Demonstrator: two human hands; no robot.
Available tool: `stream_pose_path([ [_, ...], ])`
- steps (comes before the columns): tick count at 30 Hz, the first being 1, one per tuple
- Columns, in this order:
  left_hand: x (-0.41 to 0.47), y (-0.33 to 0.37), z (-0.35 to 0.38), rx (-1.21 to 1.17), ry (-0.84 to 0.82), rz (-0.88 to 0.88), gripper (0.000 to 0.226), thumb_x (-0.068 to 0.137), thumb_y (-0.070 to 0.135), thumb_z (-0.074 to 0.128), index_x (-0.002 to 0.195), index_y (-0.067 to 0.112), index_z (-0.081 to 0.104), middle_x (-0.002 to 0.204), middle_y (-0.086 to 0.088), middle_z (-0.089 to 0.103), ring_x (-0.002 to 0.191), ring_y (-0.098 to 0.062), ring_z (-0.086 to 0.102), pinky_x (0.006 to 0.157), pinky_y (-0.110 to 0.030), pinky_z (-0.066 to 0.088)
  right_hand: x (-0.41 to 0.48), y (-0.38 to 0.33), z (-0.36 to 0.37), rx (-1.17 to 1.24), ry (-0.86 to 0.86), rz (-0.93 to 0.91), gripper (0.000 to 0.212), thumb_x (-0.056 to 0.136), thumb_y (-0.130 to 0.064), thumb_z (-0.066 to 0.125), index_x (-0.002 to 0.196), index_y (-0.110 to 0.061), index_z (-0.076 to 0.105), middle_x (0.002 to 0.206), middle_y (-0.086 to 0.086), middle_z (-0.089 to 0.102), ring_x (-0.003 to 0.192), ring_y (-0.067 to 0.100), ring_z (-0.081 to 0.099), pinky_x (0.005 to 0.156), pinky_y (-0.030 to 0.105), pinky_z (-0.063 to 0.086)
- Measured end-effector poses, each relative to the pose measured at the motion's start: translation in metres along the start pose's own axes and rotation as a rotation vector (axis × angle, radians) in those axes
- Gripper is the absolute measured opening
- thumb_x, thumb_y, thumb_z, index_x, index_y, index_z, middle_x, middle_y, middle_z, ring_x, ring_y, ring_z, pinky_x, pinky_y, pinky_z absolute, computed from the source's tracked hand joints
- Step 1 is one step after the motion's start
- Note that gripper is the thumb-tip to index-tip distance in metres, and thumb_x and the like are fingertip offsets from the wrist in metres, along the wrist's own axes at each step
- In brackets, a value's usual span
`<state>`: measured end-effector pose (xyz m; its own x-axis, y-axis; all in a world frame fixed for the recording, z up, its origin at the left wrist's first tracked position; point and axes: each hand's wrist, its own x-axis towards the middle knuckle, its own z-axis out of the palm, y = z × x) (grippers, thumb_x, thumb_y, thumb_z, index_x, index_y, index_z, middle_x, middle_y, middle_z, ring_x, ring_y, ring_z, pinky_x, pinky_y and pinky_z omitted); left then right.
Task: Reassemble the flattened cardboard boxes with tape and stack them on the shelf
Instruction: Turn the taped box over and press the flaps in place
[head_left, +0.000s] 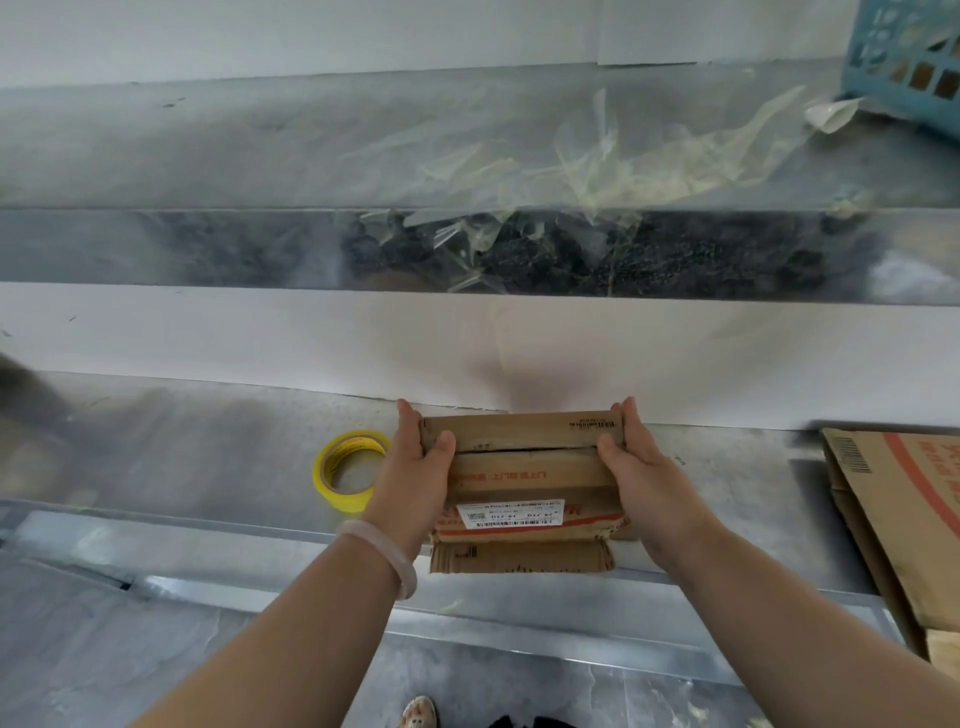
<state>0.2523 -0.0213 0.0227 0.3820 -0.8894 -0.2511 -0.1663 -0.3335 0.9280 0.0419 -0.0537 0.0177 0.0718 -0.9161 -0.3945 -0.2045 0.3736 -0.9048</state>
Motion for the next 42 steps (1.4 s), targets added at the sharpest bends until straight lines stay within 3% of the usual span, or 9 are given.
stream_pose_path([
  [3,0.002,0.005,-0.003,-0.057,-0.068,-0.059,0.066,0.101,0.023,0.047,0.153,0.03,0.006,0.13,0.013,0.036,0.087,0.001,0.054,0.06,-0.009,0.048,-0.004,-0.009,0.0,0.086,-0.025,0.067,0.058,0.104,-0.037,0.042,0.151,-0.05,0.011,0.126,-0.02,0.039,0.087,0.003,0.054,0.061,0.025,0.049],
  [5,0.001,0.004,-0.004,-0.055,-0.058,-0.035,0.062,0.1,0.022,0.048,0.152,0.03,0.014,0.137,0.008,0.04,0.101,-0.01,0.057,0.075,-0.019,0.052,-0.009,-0.013,0.0,0.062,-0.061,0.041,0.058,0.101,-0.042,0.045,0.152,-0.046,0.015,0.131,-0.015,0.044,0.089,0.003,0.056,0.062,0.023,0.049],
  [13,-0.018,-0.014,-0.023,-0.336,0.056,0.193,0.035,0.097,0.009,0.05,0.121,0.033,0.059,0.117,0.004,0.058,0.104,-0.013,0.058,0.087,-0.028,0.048,-0.058,-0.006,-0.006,-0.309,0.121,-0.341,0.1,0.067,-0.087,0.049,0.152,-0.041,0.021,0.154,-0.019,0.029,0.141,0.006,0.03,0.117,0.042,0.03],
  [18,-0.024,-0.032,-0.011,-0.344,-0.006,0.148,0.037,0.098,0.012,0.047,0.127,0.035,0.049,0.116,0.014,0.054,0.095,0.008,0.055,0.076,-0.01,0.044,-0.065,-0.01,0.003,-0.494,0.118,-0.568,0.082,0.087,-0.066,0.047,0.153,-0.04,0.008,0.159,-0.027,0.004,0.145,-0.009,0.003,0.122,0.027,0.014],
  [21,-0.025,-0.053,-0.012,-0.2,-0.021,0.095,0.034,0.094,0.011,0.057,0.124,0.028,0.051,0.118,0.006,0.058,0.106,-0.005,0.056,0.08,-0.011,0.042,-0.064,-0.013,0.006,-0.739,0.12,-0.81,0.079,0.088,-0.061,0.044,0.151,-0.035,0.003,0.157,-0.026,-0.005,0.145,-0.008,-0.007,0.118,0.015,-0.001],
  [29,-0.025,-0.083,-0.037,0.361,-0.219,0.172,0.034,0.092,0.02,0.06,0.114,0.045,0.054,0.111,0.028,0.058,0.105,0.013,0.052,0.083,-0.004,0.038,-0.034,-0.03,0.023,-1.129,-0.151,-1.144,0.068,0.09,-0.051,0.041,0.152,-0.025,0.028,0.161,-0.003,0.021,0.15,0.01,0.006,0.12,0.035,0.009],
  [33,-0.02,-0.081,-0.057,0.244,-0.239,0.173,0.056,0.08,0.043,0.065,0.133,0.04,0.049,0.124,0.015,0.061,0.115,-0.003,0.057,0.097,-0.033,0.048,-0.038,-0.027,0.033,-1.182,-0.171,-1.186,0.062,0.093,-0.049,0.041,0.151,-0.027,0.034,0.16,-0.005,0.026,0.15,0.011,0.011,0.121,0.037,0.014],
  [36,-0.024,-0.066,-0.064,0.128,-0.368,0.358,0.085,0.081,0.039,0.07,0.15,0.033,0.022,0.141,0.013,0.049,0.125,-0.007,0.051,0.098,-0.031,0.047,-0.042,-0.021,0.042,-1.162,-0.117,-1.272,0.057,0.097,-0.038,0.046,0.15,-0.021,0.036,0.158,-0.004,0.03,0.15,0.015,0.017,0.121,0.042,0.019],
  [42,-0.028,-0.046,-0.068,0.064,-0.326,0.667,0.07,0.088,0.031,0.064,0.148,0.023,0.029,0.141,0.012,0.049,0.127,-0.012,0.05,0.1,-0.026,0.045,-0.052,-0.019,0.052,-0.99,0.002,-1.342,0.055,0.093,-0.021,0.061,0.144,-0.013,0.045,0.154,0.002,0.039,0.147,0.026,0.027,0.119,0.046,0.024],
])
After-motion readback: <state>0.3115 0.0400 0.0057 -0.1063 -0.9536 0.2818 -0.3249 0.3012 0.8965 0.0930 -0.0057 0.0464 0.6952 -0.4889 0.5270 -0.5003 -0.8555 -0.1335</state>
